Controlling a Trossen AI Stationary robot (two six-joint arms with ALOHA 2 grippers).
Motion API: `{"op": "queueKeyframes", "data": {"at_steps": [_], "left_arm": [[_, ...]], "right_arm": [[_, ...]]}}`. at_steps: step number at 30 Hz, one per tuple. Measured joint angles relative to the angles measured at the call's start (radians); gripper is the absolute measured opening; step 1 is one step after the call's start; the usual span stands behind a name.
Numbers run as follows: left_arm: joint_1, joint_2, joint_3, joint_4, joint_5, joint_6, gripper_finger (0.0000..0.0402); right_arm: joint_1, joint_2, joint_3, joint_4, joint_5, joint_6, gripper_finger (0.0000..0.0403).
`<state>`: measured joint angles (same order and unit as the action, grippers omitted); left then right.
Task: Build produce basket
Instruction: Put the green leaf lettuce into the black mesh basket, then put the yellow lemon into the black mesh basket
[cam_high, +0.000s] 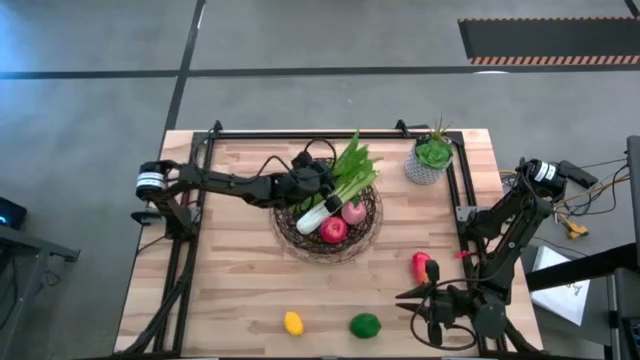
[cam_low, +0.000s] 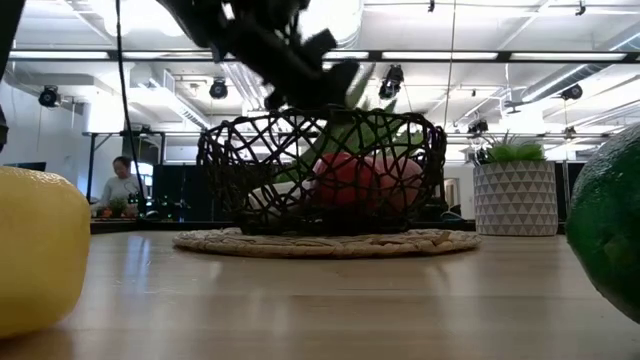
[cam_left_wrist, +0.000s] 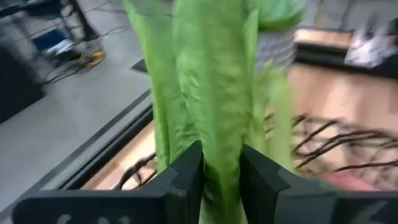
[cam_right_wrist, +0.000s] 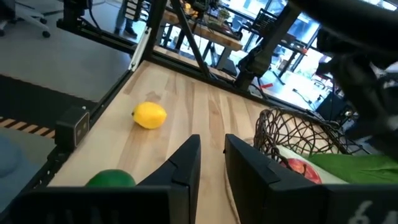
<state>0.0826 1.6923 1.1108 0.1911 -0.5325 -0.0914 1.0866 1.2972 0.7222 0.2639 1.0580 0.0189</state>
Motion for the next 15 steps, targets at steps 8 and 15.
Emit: {"op": "queueKeyframes", "data": {"at_steps": [8, 15], "left_arm": [[-0.058, -0.15, 0.017, -0.152, 0.023, 0.021, 0.0143], [-0.087, -0.206, -0.016, -0.198, 0.021, 0.012, 0.0168]], "right_arm": [[0.0, 0.0, 0.0, -0.006, 0.0, 0.008, 0.0062], [0.0, 0.0, 0.0, -0.026, 0.0, 0.023, 0.006]]}}
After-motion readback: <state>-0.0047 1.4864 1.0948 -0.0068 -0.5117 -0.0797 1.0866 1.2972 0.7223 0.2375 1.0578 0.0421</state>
